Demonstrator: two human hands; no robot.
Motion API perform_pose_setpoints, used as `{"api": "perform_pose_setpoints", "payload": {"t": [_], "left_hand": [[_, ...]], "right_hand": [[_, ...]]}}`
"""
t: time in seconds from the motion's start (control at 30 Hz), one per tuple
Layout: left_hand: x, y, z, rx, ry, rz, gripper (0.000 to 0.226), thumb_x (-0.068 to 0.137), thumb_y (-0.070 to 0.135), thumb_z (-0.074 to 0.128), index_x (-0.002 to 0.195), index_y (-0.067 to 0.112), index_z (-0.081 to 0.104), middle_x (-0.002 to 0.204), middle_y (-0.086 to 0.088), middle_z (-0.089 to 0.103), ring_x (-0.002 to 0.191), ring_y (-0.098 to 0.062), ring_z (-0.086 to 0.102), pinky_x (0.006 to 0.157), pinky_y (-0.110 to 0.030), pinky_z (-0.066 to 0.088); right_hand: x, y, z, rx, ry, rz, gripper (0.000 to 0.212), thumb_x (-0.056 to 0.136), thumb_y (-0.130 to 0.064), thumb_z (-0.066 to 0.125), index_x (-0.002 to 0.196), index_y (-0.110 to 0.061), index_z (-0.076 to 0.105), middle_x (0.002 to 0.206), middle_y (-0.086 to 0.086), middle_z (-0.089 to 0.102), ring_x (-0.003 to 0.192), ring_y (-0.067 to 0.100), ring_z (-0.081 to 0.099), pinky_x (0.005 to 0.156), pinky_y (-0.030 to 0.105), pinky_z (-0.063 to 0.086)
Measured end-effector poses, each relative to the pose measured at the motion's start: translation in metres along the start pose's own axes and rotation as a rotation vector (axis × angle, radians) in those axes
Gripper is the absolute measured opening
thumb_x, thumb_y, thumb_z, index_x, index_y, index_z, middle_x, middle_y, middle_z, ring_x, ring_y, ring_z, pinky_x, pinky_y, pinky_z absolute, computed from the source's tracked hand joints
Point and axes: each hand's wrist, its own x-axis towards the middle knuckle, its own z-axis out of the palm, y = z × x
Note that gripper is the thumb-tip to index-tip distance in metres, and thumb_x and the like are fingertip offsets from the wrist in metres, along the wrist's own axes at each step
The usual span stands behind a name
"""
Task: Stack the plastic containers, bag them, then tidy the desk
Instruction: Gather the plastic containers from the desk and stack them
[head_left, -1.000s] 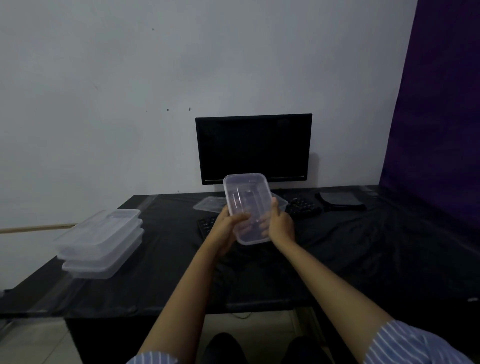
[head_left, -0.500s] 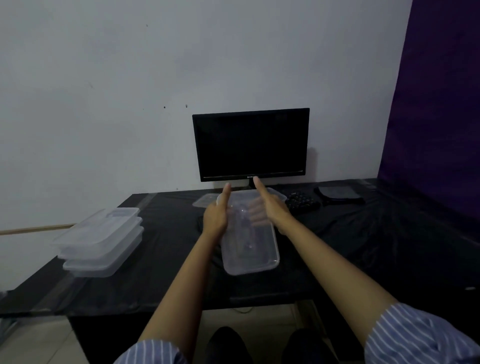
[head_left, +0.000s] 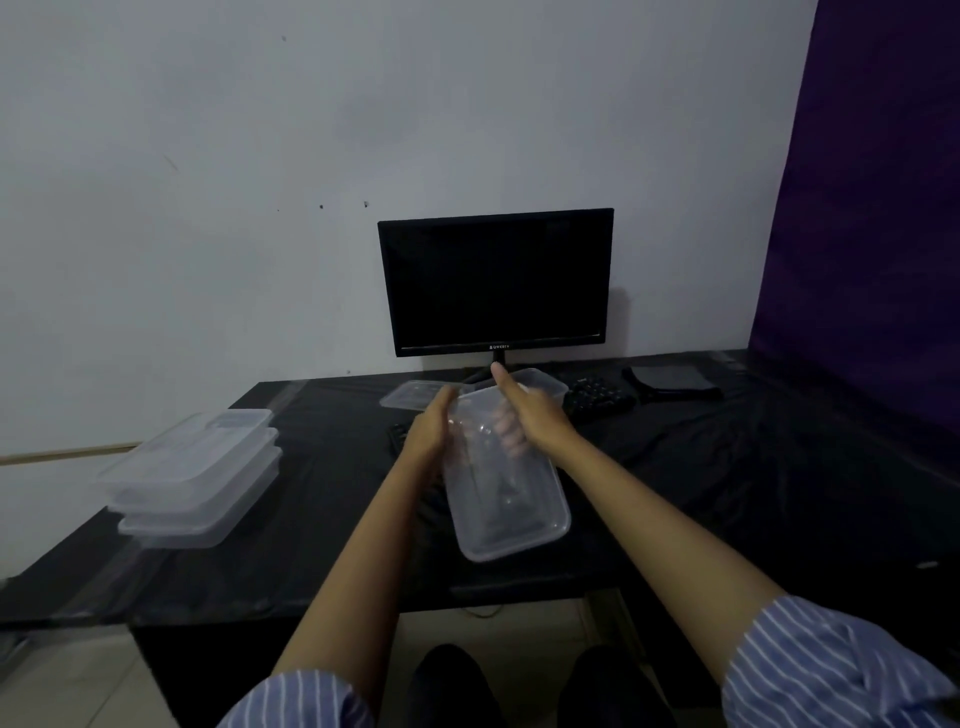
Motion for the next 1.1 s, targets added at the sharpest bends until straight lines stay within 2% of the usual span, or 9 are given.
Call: {"api": "perform_pose_setpoints", "payload": {"t": [0.07,0.2,0.33,0.5,0.67,0.77,0.87,1.0,1.1], "left_hand": [[-0.001,0.000,-0.001,0.168,0.076,0.098,0.054,0.091,0.060,0.041,0.124,0.023,0.063,0.128,-0.016,0.060,0.113,-0.030,0.057,0.098,-0.039,0.044],[-0.002,0.000,0.001,0.397,0.081,0.222,0.056,0.095,0.059,0.035,0.130,0.021,0.059,0.127,-0.014,0.061,0.115,-0.028,0.056,0.094,-0.034,0.039],[-0.002,0.000,0.004,0.319,0.104,0.151,0.066,0.091,0.065,0.037,0.124,0.015,0.063,0.128,-0.012,0.061,0.115,-0.027,0.056,0.100,-0.038,0.040],[-0.008,0.003,0.003,0.094,0.014,0.024,0.087,0.080,0.077,0.042,0.132,0.010,0.057,0.134,-0.016,0.057,0.121,-0.032,0.055,0.109,-0.047,0.038],[-0.015,0.003,0.003,0.061,-0.209,-0.018,0.079,0.087,0.072,0.036,0.126,0.008,0.061,0.126,-0.023,0.061,0.117,-0.036,0.058,0.108,-0.051,0.040],[-0.020,-0.006,0.009,0.112,-0.238,-0.029,0.082,0.081,0.076,0.041,0.127,0.010,0.061,0.127,-0.020,0.061,0.116,-0.035,0.059,0.106,-0.051,0.042],[-0.019,-0.012,0.012,0.155,-0.183,0.006,0.082,0.079,0.078,0.041,0.117,0.010,0.067,0.116,-0.018,0.067,0.104,-0.031,0.065,0.100,-0.046,0.047],[-0.010,-0.014,0.006,0.247,-0.016,0.055,0.056,0.090,0.068,0.034,0.100,0.023,0.066,0.097,-0.010,0.062,0.076,-0.015,0.060,0.072,-0.019,0.048],[-0.003,-0.011,-0.006,0.235,0.109,-0.016,0.079,0.092,0.069,0.026,0.123,0.005,0.062,0.115,-0.021,0.065,0.106,-0.034,0.063,0.090,-0.035,0.049]], "right_hand": [[-0.001,-0.004,0.002,0.083,0.013,0.121,0.079,0.083,-0.079,0.036,0.072,-0.007,0.065,0.063,0.009,0.066,0.049,0.019,0.064,0.044,0.026,0.052],[-0.002,-0.004,0.005,0.105,0.017,0.161,0.074,0.097,-0.062,0.028,0.081,0.000,0.065,0.068,0.011,0.065,0.056,0.022,0.062,0.050,0.029,0.053],[0.000,0.004,0.008,0.113,0.097,0.131,0.060,0.101,-0.048,0.028,0.089,0.000,0.062,0.065,0.011,0.062,0.052,0.022,0.059,0.053,0.029,0.051],[0.005,0.004,0.004,0.099,0.038,0.221,0.069,0.101,-0.054,0.024,0.079,-0.003,0.064,0.070,0.011,0.067,0.059,0.024,0.064,0.055,0.031,0.056],[0.019,-0.001,-0.007,0.210,0.138,0.264,0.077,0.100,-0.056,0.018,0.104,0.005,0.065,0.094,0.018,0.071,0.065,0.025,0.063,0.063,0.037,0.058],[0.025,-0.005,-0.016,0.257,0.224,0.260,0.079,0.102,-0.051,0.016,0.103,0.009,0.067,0.073,0.012,0.065,0.055,0.022,0.058,0.051,0.031,0.052],[0.022,-0.010,-0.022,0.266,0.215,0.275,0.084,0.101,-0.057,0.014,0.104,0.009,0.065,0.073,0.011,0.063,0.059,0.023,0.060,0.050,0.031,0.051],[0.015,-0.016,-0.020,0.341,0.092,0.307,0.091,0.094,-0.070,0.017,0.113,0.006,0.063,0.097,0.018,0.069,0.084,0.030,0.068,0.062,0.034,0.055],[0.009,-0.014,-0.005,0.207,0.110,0.268,0.085,0.093,-0.070,0.021,0.114,-0.002,0.067,0.096,0.015,0.072,0.082,0.026,0.070,0.065,0.036,0.057]]}}
